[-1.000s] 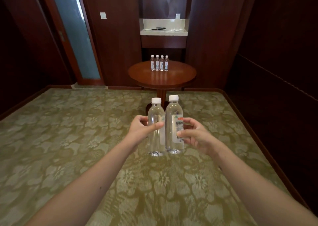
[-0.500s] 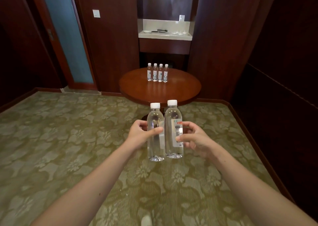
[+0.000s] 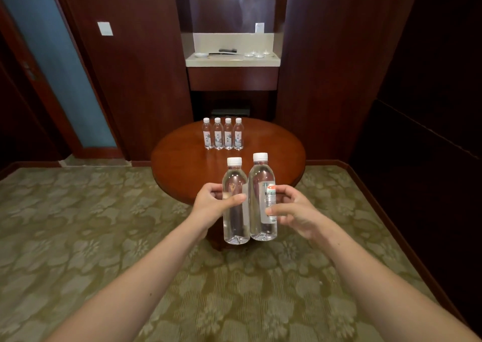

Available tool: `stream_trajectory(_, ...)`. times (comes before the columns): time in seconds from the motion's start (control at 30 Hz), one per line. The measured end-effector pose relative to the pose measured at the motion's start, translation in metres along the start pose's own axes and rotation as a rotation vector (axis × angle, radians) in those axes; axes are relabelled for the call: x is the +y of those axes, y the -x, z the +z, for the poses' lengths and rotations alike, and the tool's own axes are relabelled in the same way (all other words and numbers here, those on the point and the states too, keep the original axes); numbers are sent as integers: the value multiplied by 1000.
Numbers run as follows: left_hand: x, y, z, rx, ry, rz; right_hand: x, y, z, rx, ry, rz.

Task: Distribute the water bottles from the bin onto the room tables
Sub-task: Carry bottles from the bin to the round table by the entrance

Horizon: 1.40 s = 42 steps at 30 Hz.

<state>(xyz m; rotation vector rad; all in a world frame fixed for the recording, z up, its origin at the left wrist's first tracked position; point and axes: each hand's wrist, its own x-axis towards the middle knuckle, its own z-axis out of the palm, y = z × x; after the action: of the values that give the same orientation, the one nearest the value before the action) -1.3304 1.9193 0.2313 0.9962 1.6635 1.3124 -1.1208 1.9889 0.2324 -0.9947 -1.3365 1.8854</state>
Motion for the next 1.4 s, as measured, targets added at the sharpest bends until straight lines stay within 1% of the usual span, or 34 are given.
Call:
stream_trajectory(0.17, 7, -95, 24, 41, 24, -18, -21, -100, -36, -15, 49, 17)
stream_trajectory(0.33, 17, -194, 50, 105, 43, -41, -56, -201, -78, -67, 140, 22)
stream_trajectory(0.5, 24, -262, 71, 150, 41, -56, -76, -281, -106, -109, 175, 58)
stream_trajectory(0.67, 17, -328, 79, 155, -1, -74, -76, -352, -122, -102, 185, 100)
stream_trajectory(0.9, -8, -426, 80, 128, -18, -92, -63, -451, -136, -38, 336, 79)
stream_trajectory(1.0, -22, -463, 79, 112, -25, -88, -55, -484, -140, -9, 412, 60)
stream_trajectory(1.13, -39, -501, 78, 65, -49, -93, -42, -516, -140, 38, 413, 43)
stream_trajectory(1.4, -65, -542, 80, 32, -94, -116, -20, -553, -145, 54, 440, 66)
